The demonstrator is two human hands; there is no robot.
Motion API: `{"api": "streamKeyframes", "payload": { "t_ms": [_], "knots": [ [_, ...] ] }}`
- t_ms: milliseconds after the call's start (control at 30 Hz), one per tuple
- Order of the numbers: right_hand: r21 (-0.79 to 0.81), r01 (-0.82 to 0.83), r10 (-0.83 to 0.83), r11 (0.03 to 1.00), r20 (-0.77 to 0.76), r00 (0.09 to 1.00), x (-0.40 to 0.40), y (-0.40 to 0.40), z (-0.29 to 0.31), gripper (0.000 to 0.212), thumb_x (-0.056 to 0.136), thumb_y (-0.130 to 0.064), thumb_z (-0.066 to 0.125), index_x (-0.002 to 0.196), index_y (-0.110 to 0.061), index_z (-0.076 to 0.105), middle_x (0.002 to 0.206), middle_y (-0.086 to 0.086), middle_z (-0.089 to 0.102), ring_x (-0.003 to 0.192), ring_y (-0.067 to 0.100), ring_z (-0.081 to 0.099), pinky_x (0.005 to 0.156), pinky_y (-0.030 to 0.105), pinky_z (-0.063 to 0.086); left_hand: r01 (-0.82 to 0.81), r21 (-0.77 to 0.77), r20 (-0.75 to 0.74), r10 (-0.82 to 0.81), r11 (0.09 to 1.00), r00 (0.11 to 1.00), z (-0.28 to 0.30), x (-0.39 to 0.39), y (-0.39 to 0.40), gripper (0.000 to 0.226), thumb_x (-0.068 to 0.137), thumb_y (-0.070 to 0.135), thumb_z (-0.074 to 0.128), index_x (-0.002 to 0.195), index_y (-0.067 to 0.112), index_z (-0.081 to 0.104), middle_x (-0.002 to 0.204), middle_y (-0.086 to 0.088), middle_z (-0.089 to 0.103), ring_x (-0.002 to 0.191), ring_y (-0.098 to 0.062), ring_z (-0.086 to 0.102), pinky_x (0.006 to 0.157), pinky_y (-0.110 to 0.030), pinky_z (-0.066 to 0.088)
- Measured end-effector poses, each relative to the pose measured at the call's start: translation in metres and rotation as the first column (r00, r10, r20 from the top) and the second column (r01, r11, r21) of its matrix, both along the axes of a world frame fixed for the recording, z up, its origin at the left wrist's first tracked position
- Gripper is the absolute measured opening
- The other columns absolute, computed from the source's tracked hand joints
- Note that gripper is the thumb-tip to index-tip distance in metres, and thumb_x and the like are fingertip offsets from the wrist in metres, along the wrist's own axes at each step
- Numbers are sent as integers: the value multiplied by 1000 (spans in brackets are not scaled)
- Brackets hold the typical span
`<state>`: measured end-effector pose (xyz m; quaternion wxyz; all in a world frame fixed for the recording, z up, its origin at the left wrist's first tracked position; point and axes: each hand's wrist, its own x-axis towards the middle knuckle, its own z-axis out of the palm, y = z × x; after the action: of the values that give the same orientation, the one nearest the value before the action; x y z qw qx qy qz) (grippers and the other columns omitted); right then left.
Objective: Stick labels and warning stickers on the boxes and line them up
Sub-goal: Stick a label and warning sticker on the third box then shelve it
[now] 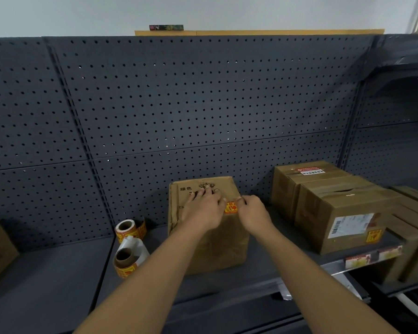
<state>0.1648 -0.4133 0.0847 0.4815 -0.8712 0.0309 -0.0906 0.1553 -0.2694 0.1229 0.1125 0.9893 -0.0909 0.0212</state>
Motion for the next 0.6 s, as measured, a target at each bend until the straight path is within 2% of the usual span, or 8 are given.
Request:
{"api": "streamKeyframes", "payload": {
  "t_ms": [100,267,400,500,600],
  "knots": [
    [3,-53,53,999,-24,998,1,-6,0,41,110,-29,40,77,-13,60,70,6,57,62,19,53,62,36,40,-14,-6,7,14,1000,1000,0,-3,-3,52,112,42,21,161,26,28,173,-6,10,159,-23,8,130,-43,6],
    [70,-190,198,979,-133,971,-3,-17,22,41,111,-30,40,87,-10,66,79,9,58,69,19,53,66,31,40,-52,-57,46,55,997,997,1,-3,-1,48,112,35,24,159,30,34,172,-1,16,159,-20,12,129,-41,6],
    [-22,-264,252,964,-223,942,-8,-22,38,51,106,-52,43,96,-10,71,83,6,60,71,19,52,57,28,36,-9,-60,-68,5,998,998,7,-4,4,60,109,51,17,163,27,22,173,-6,3,160,-24,0,129,-47,-3],
    [-32,-349,323,937,-306,896,-6,-28,39,36,104,-46,48,103,-17,68,90,5,60,78,22,51,55,28,34,33,-57,-187,-43,998,981,16,-6,8,70,105,63,20,165,26,15,173,-9,-6,159,-25,-10,127,-48,-9],
    [11,-419,395,908,-357,847,-4,-37,40,31,108,-41,46,114,-17,65,96,4,62,76,17,53,56,26,37,81,-86,-249,-100,993,963,22,-5,16,69,106,57,30,165,25,12,172,-13,-11,158,-27,-15,127,-48,-12]
  ]
}}
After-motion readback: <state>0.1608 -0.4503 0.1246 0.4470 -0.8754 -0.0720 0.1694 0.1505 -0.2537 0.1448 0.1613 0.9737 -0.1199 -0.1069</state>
